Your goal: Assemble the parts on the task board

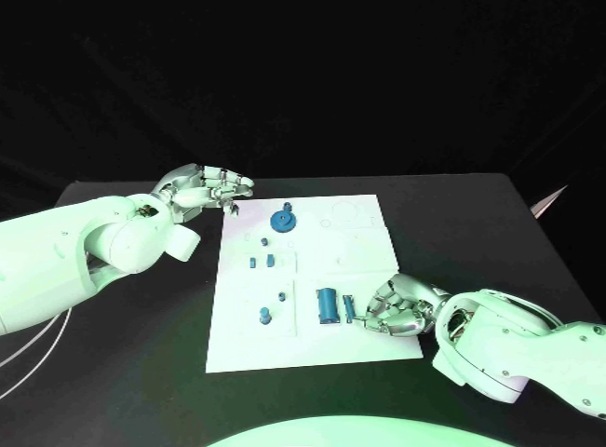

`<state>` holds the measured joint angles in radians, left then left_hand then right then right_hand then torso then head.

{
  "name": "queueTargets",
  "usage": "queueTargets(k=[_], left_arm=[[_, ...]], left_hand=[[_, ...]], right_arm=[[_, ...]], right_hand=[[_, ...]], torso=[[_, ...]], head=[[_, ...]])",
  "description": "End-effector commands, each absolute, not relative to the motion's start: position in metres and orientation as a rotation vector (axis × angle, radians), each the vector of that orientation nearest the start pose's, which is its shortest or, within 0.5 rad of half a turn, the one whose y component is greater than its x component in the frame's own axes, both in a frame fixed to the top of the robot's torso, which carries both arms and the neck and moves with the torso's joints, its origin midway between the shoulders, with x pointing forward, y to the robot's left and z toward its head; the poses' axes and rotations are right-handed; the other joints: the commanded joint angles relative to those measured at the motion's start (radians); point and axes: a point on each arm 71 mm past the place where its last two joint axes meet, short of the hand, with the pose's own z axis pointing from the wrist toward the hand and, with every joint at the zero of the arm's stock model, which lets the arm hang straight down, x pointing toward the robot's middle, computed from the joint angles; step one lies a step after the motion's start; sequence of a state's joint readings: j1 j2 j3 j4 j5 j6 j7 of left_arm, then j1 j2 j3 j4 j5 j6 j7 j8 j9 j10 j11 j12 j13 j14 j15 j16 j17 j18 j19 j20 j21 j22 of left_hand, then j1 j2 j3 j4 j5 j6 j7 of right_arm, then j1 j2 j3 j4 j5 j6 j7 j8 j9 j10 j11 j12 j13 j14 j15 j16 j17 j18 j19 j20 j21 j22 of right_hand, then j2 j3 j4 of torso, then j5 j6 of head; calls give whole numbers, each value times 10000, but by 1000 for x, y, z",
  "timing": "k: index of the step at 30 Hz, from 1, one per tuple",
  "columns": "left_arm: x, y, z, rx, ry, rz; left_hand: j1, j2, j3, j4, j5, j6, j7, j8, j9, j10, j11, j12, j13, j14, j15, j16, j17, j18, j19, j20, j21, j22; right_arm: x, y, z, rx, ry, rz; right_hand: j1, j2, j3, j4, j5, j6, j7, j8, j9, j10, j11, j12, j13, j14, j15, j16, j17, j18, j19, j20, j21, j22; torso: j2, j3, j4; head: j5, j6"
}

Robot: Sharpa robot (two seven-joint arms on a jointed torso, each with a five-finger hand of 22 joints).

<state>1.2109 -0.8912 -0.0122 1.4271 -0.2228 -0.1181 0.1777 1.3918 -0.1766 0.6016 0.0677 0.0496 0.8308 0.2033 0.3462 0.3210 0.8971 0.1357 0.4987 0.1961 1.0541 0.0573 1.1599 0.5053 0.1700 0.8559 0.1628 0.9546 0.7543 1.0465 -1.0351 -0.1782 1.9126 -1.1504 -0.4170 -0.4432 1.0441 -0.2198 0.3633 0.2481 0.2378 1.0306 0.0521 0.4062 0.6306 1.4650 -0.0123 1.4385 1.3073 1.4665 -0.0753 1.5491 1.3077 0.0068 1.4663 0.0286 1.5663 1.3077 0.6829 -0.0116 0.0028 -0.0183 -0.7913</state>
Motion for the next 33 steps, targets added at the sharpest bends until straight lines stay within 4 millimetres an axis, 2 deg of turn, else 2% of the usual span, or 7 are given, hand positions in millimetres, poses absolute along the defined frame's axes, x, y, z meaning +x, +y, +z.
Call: queueTargets(k=[1,14,19,33], left_arm=[[505,249,-179,-9621,16824,-14222],[505,249,-180,-9625,16845,-14217],[505,249,-180,-9625,16853,-14216],[505,249,-180,-9623,16856,-14219]], left_hand=[[-78,11,6,69,21,-70,-13,62,9,-77,8,61,-13,-9,63,7,-15,142,50,-12,-39,-9],[-72,16,15,76,21,-75,-15,72,11,-81,6,71,-15,-10,60,9,-15,144,56,-11,-54,-19],[-72,16,15,76,21,-75,-15,72,11,-81,6,71,-15,-10,60,9,-15,144,56,-11,-54,-19],[-72,16,15,76,21,-75,-15,72,11,-81,6,71,-15,-10,60,9,-15,144,56,-11,-54,-19]], right_arm=[[351,-202,-272,3458,21341,6436],[359,-203,-278,3728,21350,6043],[360,-201,-279,3702,21329,5995],[358,-200,-275,3691,21091,6120]], right_hand=[[73,1,-18,-35,-27,-42,39,41,10,556,-59,32,1974,934,-65,2,2083,-68,1045,-45,45,2631],[163,246,40,12,-8,5,27,51,11,561,-67,39,1979,932,-67,-1,2076,-68,1045,-44,45,2631],[224,321,68,1,-5,34,12,66,18,565,-78,45,1983,933,-74,0,2078,-68,1045,-47,45,2631],[256,312,62,-17,-13,39,10,70,22,564,-83,40,1981,932,-79,-1,2076,-68,1045,-50,45,2631]], torso=[[0,-4,12],[-3,-2,14],[2,3,4],[-4,-1,9]], head=[[-13,-14],[18,-53],[6,-32],[-13,-17]])
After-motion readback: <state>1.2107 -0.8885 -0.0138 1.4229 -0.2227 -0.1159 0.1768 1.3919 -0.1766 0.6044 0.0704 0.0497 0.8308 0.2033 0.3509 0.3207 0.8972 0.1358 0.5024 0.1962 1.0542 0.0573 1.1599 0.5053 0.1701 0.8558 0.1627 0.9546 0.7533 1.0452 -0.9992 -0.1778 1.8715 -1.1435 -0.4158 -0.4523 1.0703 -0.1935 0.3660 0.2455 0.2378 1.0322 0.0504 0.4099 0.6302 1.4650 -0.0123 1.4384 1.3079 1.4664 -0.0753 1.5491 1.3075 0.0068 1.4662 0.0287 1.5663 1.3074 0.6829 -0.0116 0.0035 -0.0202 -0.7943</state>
